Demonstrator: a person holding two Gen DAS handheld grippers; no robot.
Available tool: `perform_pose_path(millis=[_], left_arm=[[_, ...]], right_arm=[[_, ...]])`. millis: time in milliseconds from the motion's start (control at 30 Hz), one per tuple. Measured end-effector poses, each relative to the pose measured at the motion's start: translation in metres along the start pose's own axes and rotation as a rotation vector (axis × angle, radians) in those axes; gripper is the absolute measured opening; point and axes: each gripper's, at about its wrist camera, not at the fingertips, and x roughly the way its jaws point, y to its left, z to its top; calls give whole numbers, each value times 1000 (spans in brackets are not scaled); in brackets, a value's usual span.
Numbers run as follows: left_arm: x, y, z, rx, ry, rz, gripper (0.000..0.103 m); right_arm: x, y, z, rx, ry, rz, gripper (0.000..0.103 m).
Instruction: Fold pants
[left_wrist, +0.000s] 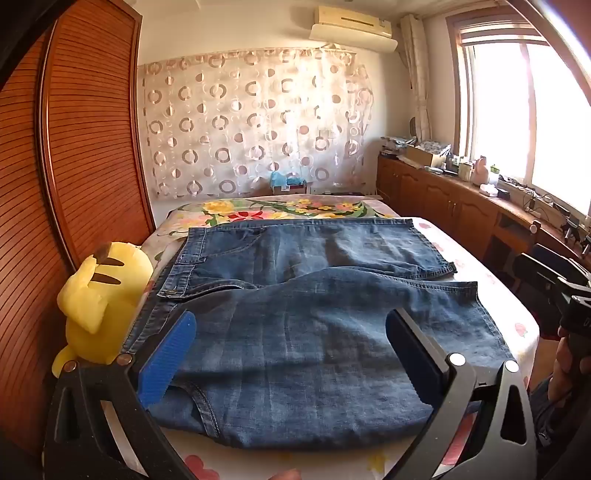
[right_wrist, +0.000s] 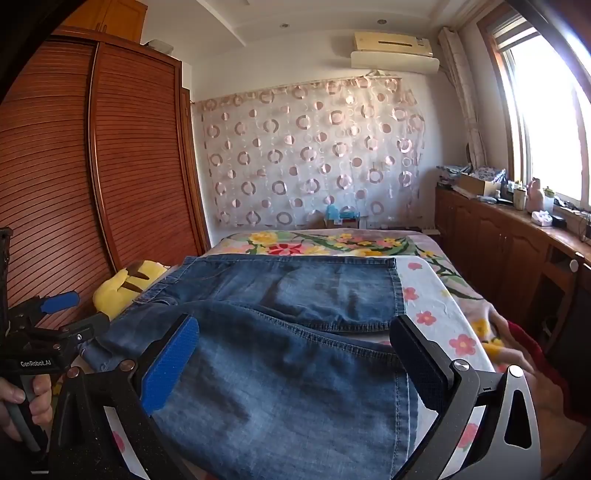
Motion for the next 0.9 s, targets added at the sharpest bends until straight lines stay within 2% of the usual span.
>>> perform_pose_path(millis=[900], left_arm=[[0,0,0,-4,5,-4,103]], right_arm=[[-2,1,1,0,7,1,103]])
